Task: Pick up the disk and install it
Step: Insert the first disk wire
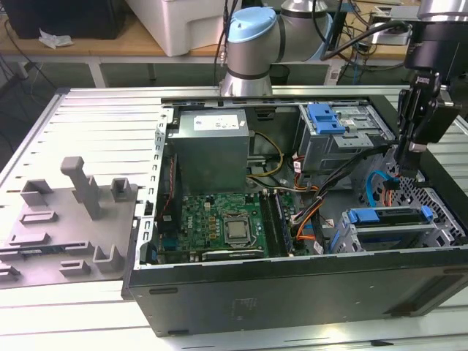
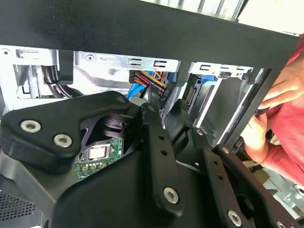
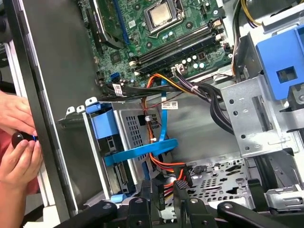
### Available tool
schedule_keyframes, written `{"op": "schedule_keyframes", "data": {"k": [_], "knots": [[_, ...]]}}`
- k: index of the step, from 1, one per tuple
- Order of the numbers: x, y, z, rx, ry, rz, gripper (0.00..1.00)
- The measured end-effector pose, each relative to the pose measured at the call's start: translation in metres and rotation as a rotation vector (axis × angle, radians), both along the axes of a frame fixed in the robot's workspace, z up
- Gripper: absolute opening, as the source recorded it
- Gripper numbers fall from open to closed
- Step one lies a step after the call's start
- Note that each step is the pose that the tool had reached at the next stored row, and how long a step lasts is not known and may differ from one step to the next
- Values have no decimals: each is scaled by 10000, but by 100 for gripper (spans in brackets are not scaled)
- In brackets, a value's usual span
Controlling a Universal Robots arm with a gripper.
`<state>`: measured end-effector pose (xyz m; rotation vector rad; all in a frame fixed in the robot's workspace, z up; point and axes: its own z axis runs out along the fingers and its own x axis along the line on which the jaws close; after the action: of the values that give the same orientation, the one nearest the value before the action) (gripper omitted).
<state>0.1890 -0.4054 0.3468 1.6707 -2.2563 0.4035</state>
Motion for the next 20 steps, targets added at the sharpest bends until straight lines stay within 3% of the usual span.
{"op": "schedule_keyframes", "data": {"k": [1,3,9,12,16,20], "knots": [[6,0,-10,-3,18,1,33],[39,0,-22,-79,356,14,33],[87,0,-32,-240,541,61,33],[101,0,-48,-359,807,98,33],[123,12,-64,-472,936,142,33],[169,28,-88,-750,973,170,33]]}}
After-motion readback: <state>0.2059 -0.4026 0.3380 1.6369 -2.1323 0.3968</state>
